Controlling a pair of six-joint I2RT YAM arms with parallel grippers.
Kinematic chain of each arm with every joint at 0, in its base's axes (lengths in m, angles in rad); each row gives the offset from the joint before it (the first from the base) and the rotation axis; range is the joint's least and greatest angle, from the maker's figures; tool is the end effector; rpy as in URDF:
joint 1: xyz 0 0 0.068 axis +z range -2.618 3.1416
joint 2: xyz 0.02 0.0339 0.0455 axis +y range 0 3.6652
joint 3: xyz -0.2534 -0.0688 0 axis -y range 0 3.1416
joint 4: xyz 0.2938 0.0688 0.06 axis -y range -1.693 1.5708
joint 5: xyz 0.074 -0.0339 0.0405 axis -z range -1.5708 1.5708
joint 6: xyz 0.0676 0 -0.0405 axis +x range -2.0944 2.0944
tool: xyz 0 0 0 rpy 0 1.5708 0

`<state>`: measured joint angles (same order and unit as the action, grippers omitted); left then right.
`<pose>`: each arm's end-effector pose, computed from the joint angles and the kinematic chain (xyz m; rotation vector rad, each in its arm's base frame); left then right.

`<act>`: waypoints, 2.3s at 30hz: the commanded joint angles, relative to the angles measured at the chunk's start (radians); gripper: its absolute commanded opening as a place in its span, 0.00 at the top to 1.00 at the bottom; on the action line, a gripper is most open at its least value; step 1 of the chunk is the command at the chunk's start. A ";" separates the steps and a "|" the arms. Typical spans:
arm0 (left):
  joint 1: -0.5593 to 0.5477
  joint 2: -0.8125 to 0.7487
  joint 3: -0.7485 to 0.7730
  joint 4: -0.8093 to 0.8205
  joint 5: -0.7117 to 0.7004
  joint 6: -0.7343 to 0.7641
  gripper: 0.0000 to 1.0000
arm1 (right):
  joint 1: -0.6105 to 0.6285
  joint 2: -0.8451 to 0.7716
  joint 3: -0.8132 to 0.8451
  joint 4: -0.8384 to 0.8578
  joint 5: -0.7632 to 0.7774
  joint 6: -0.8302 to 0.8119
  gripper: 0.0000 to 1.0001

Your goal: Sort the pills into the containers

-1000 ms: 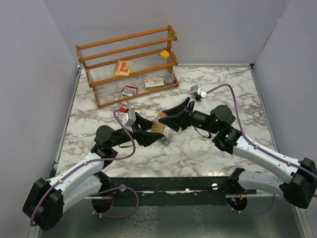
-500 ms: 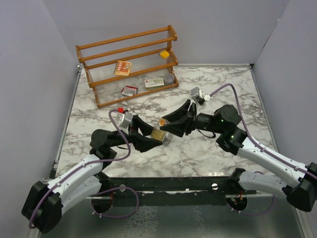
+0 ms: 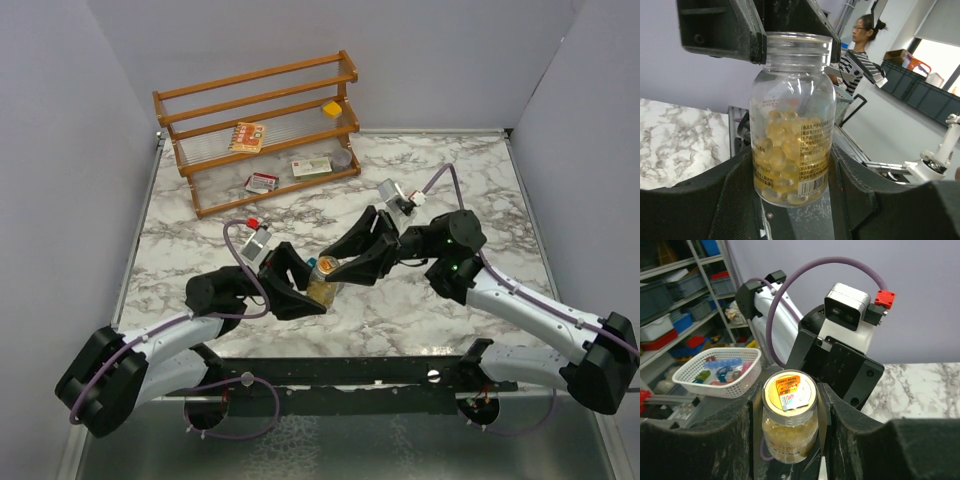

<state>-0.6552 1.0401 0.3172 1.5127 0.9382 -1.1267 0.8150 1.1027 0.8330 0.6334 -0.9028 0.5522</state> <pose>0.1507 -0.1846 0.2636 0.8336 1.0899 -1.9100 0.1761 0.2643 0.3604 -1.0612 1.1522 1.6555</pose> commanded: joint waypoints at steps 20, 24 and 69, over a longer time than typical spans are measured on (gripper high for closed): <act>-0.054 -0.027 0.017 0.151 -0.033 0.043 1.00 | 0.007 -0.172 -0.016 -0.179 0.203 -0.132 0.13; -0.053 -0.037 0.018 0.078 -0.021 0.084 1.00 | 0.006 -0.243 -0.024 -0.225 0.368 -0.170 0.08; -0.298 -0.204 0.184 -1.120 -0.893 0.980 1.00 | 0.053 -0.108 0.014 -0.529 0.776 -0.193 0.22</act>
<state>-0.9340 0.8490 0.4641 0.3717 0.1253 -0.1860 0.8577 1.0286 0.8825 0.0257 -0.1398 0.3260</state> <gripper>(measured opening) 0.542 0.779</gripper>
